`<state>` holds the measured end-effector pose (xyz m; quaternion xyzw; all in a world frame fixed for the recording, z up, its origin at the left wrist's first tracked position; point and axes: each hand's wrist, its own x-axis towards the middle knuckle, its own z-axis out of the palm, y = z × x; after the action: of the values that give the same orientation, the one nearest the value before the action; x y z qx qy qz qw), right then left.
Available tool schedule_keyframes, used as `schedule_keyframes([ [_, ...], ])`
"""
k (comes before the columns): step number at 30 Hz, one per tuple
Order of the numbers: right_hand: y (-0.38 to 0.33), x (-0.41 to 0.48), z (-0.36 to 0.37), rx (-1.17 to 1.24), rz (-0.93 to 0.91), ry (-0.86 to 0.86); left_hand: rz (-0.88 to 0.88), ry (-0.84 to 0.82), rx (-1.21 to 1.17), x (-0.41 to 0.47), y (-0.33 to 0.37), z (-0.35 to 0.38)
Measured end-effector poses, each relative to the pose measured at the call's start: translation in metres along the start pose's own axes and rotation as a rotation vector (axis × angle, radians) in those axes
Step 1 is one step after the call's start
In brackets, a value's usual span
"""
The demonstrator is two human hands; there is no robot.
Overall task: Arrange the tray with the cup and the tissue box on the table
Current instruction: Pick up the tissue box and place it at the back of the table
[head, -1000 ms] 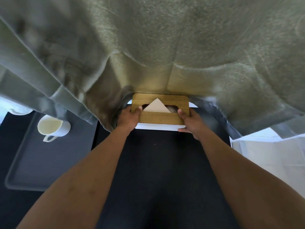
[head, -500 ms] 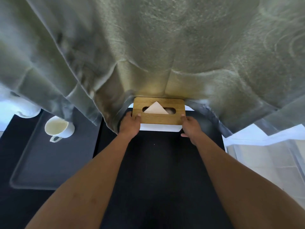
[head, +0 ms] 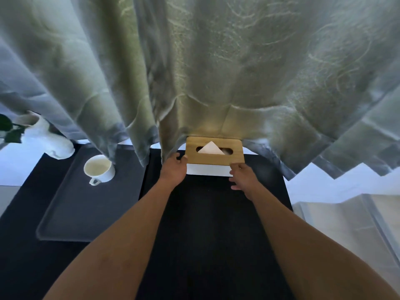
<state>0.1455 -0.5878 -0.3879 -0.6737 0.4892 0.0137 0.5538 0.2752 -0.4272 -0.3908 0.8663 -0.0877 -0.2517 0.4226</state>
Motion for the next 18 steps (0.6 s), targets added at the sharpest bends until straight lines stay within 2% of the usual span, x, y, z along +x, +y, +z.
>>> schedule_keyframes([
  [12,0.0,-0.077,0.038,-0.049,-0.077,-0.035,0.059,-0.039,-0.003,-0.056,-0.031,-0.046],
  [18,0.001,-0.105,0.059,-0.042,-0.068,-0.084,0.106,-0.043,0.093,-0.082,-0.053,-0.067],
])
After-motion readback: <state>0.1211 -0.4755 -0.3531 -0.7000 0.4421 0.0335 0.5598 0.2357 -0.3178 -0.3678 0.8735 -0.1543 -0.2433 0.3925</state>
